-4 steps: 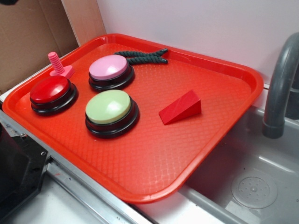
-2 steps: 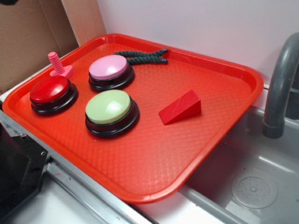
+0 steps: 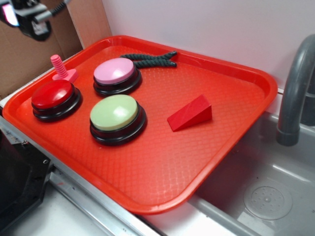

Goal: Push the green button.

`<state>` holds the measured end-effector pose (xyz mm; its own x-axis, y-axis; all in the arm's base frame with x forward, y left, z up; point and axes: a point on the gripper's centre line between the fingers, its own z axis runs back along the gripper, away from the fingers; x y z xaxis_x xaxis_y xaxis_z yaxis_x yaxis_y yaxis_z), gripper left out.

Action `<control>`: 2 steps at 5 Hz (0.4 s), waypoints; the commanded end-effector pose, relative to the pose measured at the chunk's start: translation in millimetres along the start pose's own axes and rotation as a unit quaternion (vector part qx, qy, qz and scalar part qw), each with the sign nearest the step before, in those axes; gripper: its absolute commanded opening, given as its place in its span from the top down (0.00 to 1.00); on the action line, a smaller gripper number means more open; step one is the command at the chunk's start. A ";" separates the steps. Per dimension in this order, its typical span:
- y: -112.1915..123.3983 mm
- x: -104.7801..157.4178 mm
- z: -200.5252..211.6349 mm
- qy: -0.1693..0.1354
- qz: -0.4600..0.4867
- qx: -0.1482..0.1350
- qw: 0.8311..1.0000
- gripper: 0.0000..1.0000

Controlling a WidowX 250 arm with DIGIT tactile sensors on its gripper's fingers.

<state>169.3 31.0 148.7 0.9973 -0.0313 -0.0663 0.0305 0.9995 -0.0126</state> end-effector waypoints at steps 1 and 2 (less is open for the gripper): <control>-7.8 30.4 -54.1 -0.027 -0.001 0.019 0.999 0.00; -32.5 46.9 -69.5 -0.015 -0.005 0.063 0.998 0.00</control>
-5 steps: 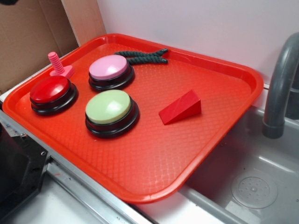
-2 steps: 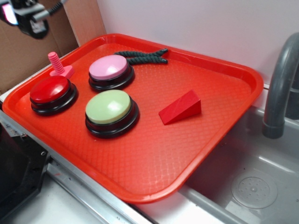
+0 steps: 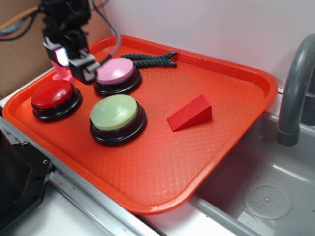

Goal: Push the green button.

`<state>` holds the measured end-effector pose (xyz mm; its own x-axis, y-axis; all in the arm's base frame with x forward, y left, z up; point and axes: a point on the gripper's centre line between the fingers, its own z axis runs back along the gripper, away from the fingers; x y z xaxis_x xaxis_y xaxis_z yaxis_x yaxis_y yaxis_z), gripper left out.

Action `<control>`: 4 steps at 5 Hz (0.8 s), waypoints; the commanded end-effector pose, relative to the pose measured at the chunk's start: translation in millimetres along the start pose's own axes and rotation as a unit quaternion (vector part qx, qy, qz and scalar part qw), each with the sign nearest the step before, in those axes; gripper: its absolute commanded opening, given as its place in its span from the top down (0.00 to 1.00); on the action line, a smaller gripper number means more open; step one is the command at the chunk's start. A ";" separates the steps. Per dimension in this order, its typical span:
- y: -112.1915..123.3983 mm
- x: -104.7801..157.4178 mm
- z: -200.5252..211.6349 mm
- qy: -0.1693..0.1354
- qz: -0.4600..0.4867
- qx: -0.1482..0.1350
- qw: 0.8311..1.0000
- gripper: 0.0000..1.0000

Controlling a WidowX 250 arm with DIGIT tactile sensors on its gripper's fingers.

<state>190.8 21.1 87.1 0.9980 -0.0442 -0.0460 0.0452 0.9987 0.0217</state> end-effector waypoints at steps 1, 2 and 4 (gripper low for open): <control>-32.3 23.6 -22.0 -0.014 0.054 0.039 0.998 0.00; -37.9 30.0 -30.4 -0.001 0.046 0.061 0.997 0.00; -26.2 21.6 -45.4 -0.017 0.069 0.013 0.997 0.00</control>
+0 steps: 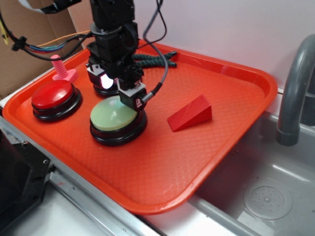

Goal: Push the green button.

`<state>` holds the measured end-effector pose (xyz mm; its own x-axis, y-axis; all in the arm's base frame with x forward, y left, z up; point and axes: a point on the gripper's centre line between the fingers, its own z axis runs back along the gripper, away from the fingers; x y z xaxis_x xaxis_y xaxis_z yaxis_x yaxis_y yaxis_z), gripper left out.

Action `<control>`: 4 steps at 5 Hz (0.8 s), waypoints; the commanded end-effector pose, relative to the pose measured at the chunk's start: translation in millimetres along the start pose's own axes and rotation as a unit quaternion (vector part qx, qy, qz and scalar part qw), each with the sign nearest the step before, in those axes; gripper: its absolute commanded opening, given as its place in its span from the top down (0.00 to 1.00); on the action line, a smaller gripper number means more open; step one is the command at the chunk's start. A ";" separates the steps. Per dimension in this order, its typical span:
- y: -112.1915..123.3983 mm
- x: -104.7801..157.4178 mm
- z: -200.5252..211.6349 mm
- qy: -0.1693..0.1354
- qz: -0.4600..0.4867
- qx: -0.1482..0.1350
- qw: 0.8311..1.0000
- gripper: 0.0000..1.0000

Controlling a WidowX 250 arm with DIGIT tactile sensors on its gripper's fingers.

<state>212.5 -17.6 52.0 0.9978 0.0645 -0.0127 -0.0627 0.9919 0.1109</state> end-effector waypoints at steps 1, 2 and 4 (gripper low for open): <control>15.7 -5.4 5.4 -0.022 0.008 -0.031 0.999 0.00; 24.9 -16.8 32.4 -0.036 0.011 -0.023 0.999 0.00; 33.3 -30.8 61.4 -0.094 0.007 -0.026 0.995 0.00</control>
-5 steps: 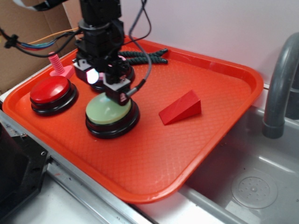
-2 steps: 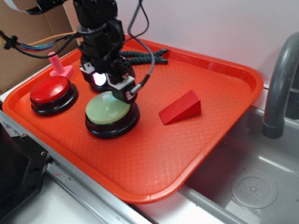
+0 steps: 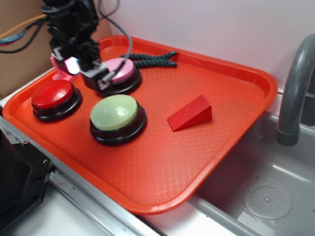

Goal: Push the green button.

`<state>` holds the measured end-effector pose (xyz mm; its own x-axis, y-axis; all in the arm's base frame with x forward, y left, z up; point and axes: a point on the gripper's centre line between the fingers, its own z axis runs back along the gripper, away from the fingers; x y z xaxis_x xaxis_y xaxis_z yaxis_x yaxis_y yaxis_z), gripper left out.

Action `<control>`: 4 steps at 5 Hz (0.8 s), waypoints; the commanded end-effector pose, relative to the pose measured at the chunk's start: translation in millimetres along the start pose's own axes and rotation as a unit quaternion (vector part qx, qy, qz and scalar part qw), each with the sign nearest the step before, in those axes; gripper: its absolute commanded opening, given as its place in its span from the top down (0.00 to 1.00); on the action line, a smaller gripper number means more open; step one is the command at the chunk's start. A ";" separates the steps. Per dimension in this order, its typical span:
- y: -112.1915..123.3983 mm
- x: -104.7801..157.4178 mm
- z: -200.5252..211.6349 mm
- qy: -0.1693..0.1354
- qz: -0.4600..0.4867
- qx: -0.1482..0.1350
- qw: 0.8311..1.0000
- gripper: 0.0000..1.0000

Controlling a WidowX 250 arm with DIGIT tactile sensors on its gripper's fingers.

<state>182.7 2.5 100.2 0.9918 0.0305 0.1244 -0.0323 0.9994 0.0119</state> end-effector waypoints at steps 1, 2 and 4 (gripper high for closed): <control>7.2 2.7 15.3 -0.010 0.011 0.034 0.999 0.00; 8.5 4.0 18.2 -0.009 0.008 0.045 0.999 0.00; 6.5 -0.9 37.6 -0.021 -0.014 0.010 1.000 0.00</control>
<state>166.9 6.1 126.0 0.9939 0.0039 0.1106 -0.0080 0.9993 0.0366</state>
